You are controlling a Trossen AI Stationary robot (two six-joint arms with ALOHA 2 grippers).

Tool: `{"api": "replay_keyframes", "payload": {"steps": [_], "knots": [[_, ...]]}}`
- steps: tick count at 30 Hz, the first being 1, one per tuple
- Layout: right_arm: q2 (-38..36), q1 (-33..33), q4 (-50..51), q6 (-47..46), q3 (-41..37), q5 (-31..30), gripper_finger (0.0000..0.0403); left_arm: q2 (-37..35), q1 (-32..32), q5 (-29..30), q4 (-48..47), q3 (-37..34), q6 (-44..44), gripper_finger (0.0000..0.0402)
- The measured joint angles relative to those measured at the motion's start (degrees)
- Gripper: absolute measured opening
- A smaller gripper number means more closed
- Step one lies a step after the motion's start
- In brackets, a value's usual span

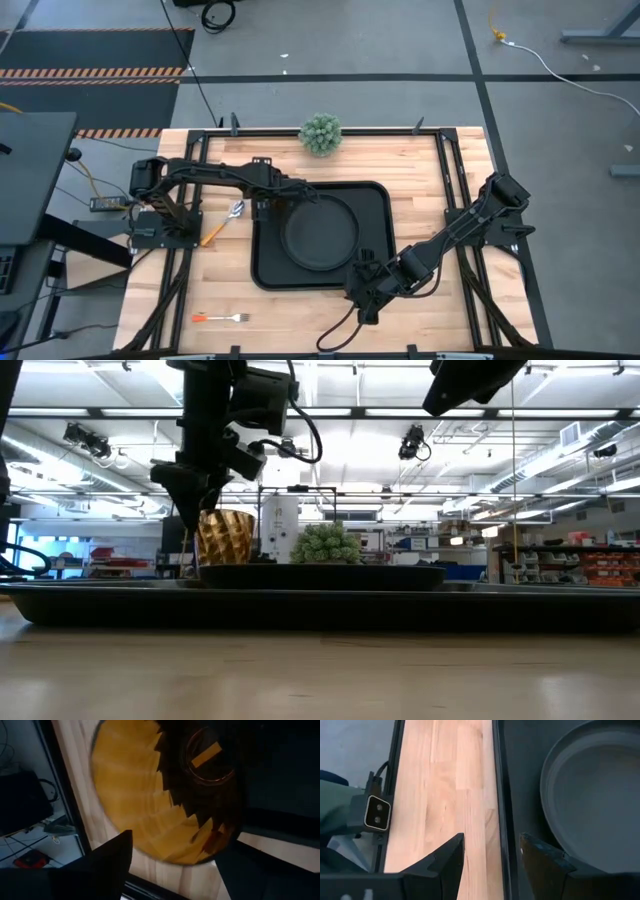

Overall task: Pick and place plate/cup/fork/spoon on tray
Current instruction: Put the orange cup on the black tray to the top left of the black plate, then put the yellow spoon on the black tray to the left of the black plate

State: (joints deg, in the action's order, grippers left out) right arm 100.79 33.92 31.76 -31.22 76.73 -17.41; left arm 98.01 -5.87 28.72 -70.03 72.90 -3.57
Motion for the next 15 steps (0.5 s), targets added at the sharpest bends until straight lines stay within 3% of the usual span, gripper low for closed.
{"api": "replay_keyframes", "payload": {"steps": [7,15], "knots": [[0.00,-0.04,0.54,0.31,0.00,-2.48,0.0197,-7.08,2.41,-0.01,-2.11,0.00,1.37,0.0256],[0.00,-0.03,0.17,-4.70,0.00,-1.84,0.0197,-23.14,10.26,-2.41,-3.00,-0.09,11.28,0.0232]]}}
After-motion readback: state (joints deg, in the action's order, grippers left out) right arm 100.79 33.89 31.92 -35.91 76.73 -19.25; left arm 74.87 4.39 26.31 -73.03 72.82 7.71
